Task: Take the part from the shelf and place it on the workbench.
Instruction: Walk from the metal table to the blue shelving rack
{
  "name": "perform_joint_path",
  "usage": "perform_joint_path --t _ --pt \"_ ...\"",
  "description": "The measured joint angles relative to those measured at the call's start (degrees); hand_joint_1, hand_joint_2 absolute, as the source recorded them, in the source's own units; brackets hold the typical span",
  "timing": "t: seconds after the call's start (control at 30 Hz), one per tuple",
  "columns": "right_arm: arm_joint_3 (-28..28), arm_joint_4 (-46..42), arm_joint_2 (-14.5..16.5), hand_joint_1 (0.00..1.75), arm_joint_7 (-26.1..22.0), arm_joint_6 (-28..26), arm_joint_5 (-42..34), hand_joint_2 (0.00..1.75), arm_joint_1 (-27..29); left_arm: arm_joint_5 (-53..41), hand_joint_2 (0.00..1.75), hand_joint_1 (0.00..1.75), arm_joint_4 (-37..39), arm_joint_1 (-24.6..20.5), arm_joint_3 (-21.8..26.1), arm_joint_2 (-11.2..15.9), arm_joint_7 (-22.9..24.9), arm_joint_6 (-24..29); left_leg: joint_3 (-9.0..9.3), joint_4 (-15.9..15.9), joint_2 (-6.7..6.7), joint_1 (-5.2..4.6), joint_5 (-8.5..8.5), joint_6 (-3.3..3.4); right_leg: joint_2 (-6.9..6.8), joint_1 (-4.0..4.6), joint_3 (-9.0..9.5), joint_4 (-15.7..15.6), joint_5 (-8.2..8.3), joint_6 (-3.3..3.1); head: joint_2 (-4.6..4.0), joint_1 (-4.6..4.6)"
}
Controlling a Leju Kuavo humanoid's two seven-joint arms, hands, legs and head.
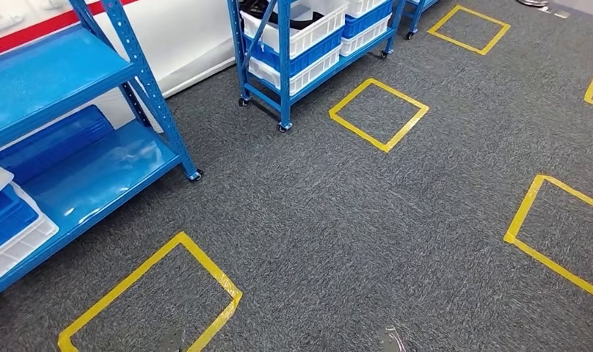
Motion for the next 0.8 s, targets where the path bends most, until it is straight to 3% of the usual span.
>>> perform_joint_path --t 0.03,0.1,0.17,0.2,0.23,0.27,0.33,0.4,0.47,0.5,0.53,0.6,0.67,0.7,0.73,0.8 --pt "0.0 0.0 0.0 0.0 0.0 0.0 0.0 0.0 -0.1 0.0 0.0 0.0 0.0 0.0 0.0 0.0 0.0 0.0 0.1 -0.3 -0.59 0.15 0.17 0.34 1.23 -0.15 -0.42 1.1 -0.83 0.3 0.0 0.07" --pt "0.0 0.0 0.0 0.0 0.0 0.0 0.1 0.0 -0.1 0.1 0.0 0.0 0.0 -0.2 0.0 0.0 -0.4 -0.2 0.18 -0.6 -1.78 0.35 0.36 0.88 4.35 -0.44 -2.94 6.5 -3.86 0.69 -0.01 0.35" --pt "0.0 0.0 0.0 0.0 -0.1 0.0 0.1 0.0 0.2 0.4 0.0 0.0 0.0 -0.2 0.0 0.0 -1.1 -0.4 0.17 -0.5 -3.25 0.36 0.35 1.1 5.48 -0.51 -6.51 13.3 -6.32 0.9 -0.01 0.49" --pt "0.0 0.0 0.0 0.0 -0.1 0.0 0.2 0.0 0.3 0.6 0.0 0.0 0.0 -0.2 0.0 0.0 -1.4 -0.4 0.2 -0.5 -4.1 0.37 0.34 1.09 5.63 -0.59 -7.52 14.8 -6.14 0.98 0.0 0.49" --pt "0.0 0.0 0.0 0.0 -0.1 0.0 0.2 0.0 0.3 0.9 0.0 0.0 0.0 -0.1 0.0 0.0 -1.6 -0.4 0.24 -0.5 -4.96 0.39 0.32 1.06 5.75 -0.71 -7.59 14.3 -4.89 1.03 0.0 0.48" --pt "0.0 0.0 0.0 0.0 -0.1 0.1 0.3 0.0 0.3 1.0 0.0 0.0 0.0 0.0 0.0 0.0 -1.9 -0.4 0.27 -0.3 -5.79 0.44 0.27 0.98 6.09 -0.89 -6.68 11.7 -2.82 1.06 0.0 0.47" --pt "0.0 0.0 0.0 0.0 -0.4 0.1 0.3 0.0 0.4 1.6 0.0 0.0 0.0 0.0 0.0 0.0 -3.2 0.0 0.03 0.3 -7.38 0.53 0.04 0.51 8.87 -1.35 -3.94 4.7 0.63 1.06 -0.01 0.56" --pt "0.0 0.0 0.0 0.0 -0.9 0.1 0.2 0.0 0.6 2.4 0.0 0.0 0.0 -0.1 0.0 -0.1 -4.9 0.5 -0.48 0.7 -8.81 0.65 0.0 -0.3 11.33 -1.45 -2.61 1.4 1.39 0.97 -0.01 0.65" --pt "0.0 0.0 0.0 0.0 -1.3 0.0 0.0 0.0 0.7 2.9 0.0 0.0 0.0 0.0 0.0 0.0 -5.6 0.9 -0.85 0.5 -10.13 0.84 0.29 -1.19 10.78 -1.28 -2.38 1.2 1.32 0.48 0.0 0.63" --pt "0.0 0.0 0.0 0.0 -1.4 0.0 0.0 0.0 0.7 3.1 0.0 0.0 0.0 0.2 0.0 0.0 -5.7 0.9 -1.01 0.6 -9.66 0.84 0.21 -1.53 10.1 -1.31 -2.16 1.0 1.45 0.08 0.0 0.62" --pt "0.0 0.0 0.1 0.0 -1.4 -0.1 0.0 0.0 0.7 3.1 0.0 0.0 0.0 0.3 0.0 0.0 -5.8 1.0 -1.49 1.5 -8.4 0.78 -0.33 -1.81 9.35 -1.36 -1.95 0.8 1.62 -0.38 -0.01 0.39" --pt "0.0 0.0 0.1 0.0 -1.4 -0.1 0.0 0.0 0.8 3.2 0.0 0.0 0.0 0.1 0.0 0.0 -5.8 1.0 -3.9 6.6 -4.75 0.62 -3.09 -2.13 7.59 -1.2 -1.69 0.4 1.77 -1.1 -0.01 -0.01" --pt "0.0 0.0 0.1 0.0 -1.4 -0.2 0.1 0.0 0.9 3.2 0.0 0.0 0.0 -0.1 0.0 0.0 -5.9 1.0 -7.32 13.6 -3.23 0.63 -6.0 -2.29 5.73 -0.8 -1.68 0.4 1.65 -1.47 0.0 -0.19" --pt "0.0 0.0 0.1 0.0 -1.4 -0.2 0.1 0.0 1.0 3.2 0.0 0.0 0.0 0.0 0.0 0.0 -5.8 1.0 -8.21 15.5 -3.03 0.64 -6.29 -2.3 4.85 -0.65 -1.64 0.5 1.57 -1.57 0.0 -0.19" --pt "0.0 0.0 0.1 0.0 -1.4 -0.2 0.2 0.0 0.9 3.2 0.0 0.0 0.0 0.0 0.0 0.0 -5.8 1.0 -8.06 15.3 -2.88 0.62 -5.56 -2.24 4.06 -0.53 -1.58 0.5 1.48 -1.62 0.0 -0.2" --pt "0.0 0.0 0.1 0.0 -1.4 -0.2 0.2 0.0 0.8 3.2 0.0 0.0 0.0 0.1 0.0 0.0 -5.5 1.1 -4.75 9.2 -1.75 0.45 -2.14 -1.72 2.68 -0.32 -1.29 0.5 1.26 -1.58 0.0 -0.21"
